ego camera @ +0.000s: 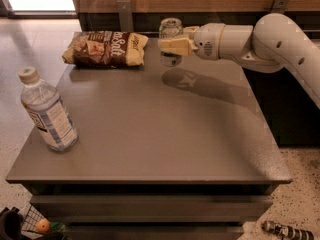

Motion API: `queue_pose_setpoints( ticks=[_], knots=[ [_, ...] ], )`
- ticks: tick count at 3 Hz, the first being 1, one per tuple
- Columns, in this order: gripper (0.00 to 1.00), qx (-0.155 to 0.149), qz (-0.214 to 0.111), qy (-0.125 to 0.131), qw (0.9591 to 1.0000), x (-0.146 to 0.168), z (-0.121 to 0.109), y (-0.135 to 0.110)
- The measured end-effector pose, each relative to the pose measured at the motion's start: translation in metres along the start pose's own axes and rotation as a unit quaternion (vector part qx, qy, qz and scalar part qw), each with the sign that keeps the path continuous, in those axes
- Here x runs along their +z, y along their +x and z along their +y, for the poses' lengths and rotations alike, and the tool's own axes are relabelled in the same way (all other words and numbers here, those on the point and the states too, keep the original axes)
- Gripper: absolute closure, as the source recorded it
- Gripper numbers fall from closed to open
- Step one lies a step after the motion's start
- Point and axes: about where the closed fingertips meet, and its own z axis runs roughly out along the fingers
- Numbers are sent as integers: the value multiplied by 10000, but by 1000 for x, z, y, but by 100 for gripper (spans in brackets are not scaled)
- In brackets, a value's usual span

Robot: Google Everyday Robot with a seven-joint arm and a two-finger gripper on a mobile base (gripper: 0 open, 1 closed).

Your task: Move 7up can near blue plastic bottle

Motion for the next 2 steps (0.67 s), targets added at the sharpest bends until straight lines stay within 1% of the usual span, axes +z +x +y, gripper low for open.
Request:
queue_pose_setpoints(
  ticks=[1,2],
  knots=[
    [100,-57,27,-232,9997,-7,46,1],
    [100,-137,-145,-781,9967,-8,98,-3]
  ],
)
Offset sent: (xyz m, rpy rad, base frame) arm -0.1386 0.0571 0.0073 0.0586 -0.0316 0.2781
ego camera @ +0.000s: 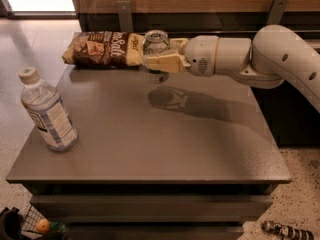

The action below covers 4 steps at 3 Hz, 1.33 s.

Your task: Move 7up can near blue plastic bottle

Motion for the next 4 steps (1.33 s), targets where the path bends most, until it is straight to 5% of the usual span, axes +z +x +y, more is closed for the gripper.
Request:
queue_pose_setpoints(
  ticks=[2,4],
  knots=[
    [100,-21,-52,-69,10000,8,21,3],
    [100,82,-84,-479,9988,41,97,13]
  ],
)
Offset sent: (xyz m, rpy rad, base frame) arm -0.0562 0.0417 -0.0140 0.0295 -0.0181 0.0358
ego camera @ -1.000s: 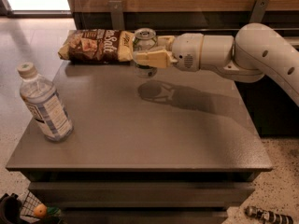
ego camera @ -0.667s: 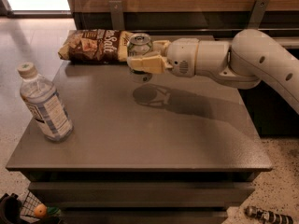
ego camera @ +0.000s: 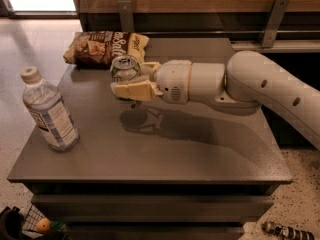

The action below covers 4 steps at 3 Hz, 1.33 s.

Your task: Move 7up can near blue plastic bottle

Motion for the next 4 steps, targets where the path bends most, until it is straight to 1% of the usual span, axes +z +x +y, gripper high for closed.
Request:
queue_pose_setpoints(
  ticks=[1,2,3,4],
  knots=[
    [100,84,140,-290,9994,20,32,8],
    [100,40,302,-627,9976,32,59,17],
    [100,-69,242,-1120,9934,43,84,28],
    [99,-168,143,-1496,9885,51,99,39]
  ],
)
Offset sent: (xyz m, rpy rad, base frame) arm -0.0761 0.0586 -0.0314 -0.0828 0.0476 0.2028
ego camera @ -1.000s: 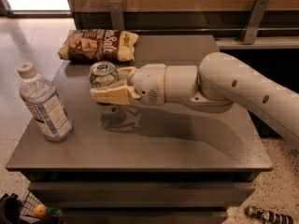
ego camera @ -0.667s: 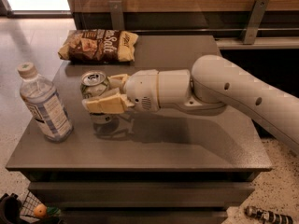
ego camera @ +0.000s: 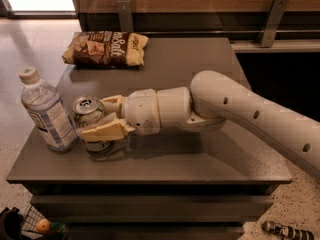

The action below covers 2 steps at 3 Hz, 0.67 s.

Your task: Move 7up can near blue plastic bottle

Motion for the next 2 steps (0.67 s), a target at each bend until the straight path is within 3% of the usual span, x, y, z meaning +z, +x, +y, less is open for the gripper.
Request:
queue_pose_setpoints(
  ticks=[1,2],
  knots=[
    [78,5,17,22,10000,1,0,-2],
    [46,-6,20,-8,10000,3,2,-3]
  ],
)
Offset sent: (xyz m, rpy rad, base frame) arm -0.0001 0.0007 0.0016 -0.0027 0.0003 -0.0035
